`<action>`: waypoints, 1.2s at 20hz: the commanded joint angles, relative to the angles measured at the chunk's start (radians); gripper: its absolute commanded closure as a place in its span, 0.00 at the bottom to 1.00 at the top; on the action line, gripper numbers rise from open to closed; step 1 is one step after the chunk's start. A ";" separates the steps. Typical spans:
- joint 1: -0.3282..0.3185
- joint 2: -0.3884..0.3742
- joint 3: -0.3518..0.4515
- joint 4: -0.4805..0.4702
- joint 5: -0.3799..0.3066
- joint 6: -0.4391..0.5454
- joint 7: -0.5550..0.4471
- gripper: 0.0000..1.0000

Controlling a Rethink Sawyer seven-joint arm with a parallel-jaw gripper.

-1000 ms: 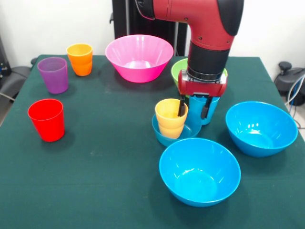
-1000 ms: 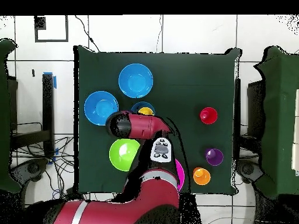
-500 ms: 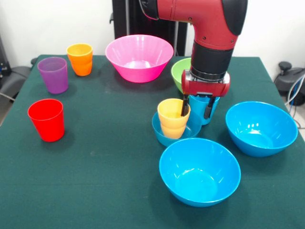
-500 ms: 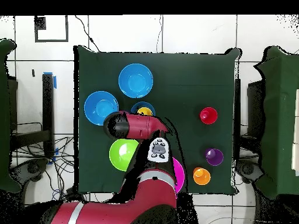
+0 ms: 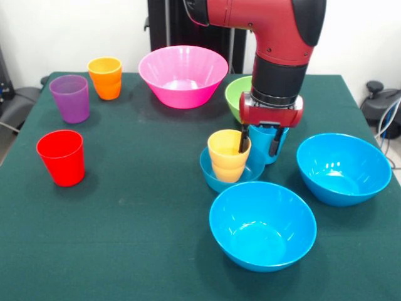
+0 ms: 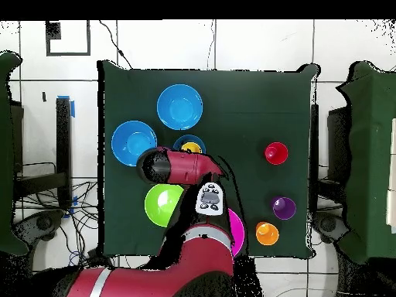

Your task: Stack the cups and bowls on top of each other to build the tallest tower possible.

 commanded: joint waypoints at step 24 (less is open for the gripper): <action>0.221 0.020 -0.235 -0.043 0.010 0.122 0.229 0.00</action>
